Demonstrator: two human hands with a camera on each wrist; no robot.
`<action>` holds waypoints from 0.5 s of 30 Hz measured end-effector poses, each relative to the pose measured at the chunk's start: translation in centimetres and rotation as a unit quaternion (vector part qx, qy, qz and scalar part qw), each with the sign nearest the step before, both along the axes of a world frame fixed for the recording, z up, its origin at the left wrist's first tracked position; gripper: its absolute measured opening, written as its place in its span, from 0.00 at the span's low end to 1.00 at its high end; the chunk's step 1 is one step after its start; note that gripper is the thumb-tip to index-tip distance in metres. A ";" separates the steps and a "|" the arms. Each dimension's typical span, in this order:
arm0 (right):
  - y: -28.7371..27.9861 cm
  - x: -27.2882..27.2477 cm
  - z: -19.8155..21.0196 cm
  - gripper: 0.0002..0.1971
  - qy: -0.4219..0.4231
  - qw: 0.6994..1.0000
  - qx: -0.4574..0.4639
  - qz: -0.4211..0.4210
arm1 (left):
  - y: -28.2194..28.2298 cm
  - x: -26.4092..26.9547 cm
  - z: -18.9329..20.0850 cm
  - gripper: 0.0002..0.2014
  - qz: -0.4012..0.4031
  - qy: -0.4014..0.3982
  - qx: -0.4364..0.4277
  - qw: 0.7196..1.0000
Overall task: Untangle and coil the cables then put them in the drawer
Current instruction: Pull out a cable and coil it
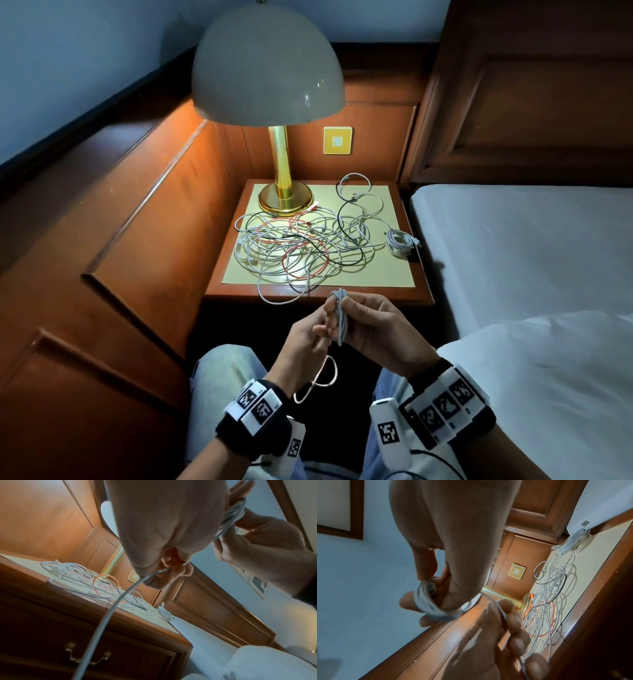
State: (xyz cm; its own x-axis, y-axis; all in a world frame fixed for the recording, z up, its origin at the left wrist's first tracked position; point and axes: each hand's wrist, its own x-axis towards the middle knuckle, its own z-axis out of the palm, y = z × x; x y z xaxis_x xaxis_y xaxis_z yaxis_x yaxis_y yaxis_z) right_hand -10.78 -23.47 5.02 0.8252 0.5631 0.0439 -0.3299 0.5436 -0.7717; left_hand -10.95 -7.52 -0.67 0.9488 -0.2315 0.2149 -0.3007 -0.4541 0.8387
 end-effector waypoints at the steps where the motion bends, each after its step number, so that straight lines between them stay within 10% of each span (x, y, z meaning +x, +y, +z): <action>1: -0.1 0.1 0.0 0.14 -0.010 1.000 -0.007 -0.018 | 0.0 -0.1 -0.6 0.09 -0.008 0.020 -0.024 0.999; 10: 0.0 2.0 1.2 0.07 -0.162 0.936 -0.197 -0.244 | 0.1 -0.9 -1.0 0.12 -0.052 0.021 -0.033 0.998; 15: -0.7 4.3 -1.6 0.05 -0.370 0.739 -0.466 -0.316 | 0.0 -1.0 0.3 0.09 -0.055 -0.015 -0.016 0.998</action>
State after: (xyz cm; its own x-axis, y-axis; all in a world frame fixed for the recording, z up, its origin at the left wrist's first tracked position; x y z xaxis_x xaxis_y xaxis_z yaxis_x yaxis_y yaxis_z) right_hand -6.51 -24.16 3.41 0.8809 0.1461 0.4501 0.4618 -0.4731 -0.7503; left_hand -11.96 -7.48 -0.41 0.9107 -0.3267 0.2527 -0.3734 -0.3897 0.8419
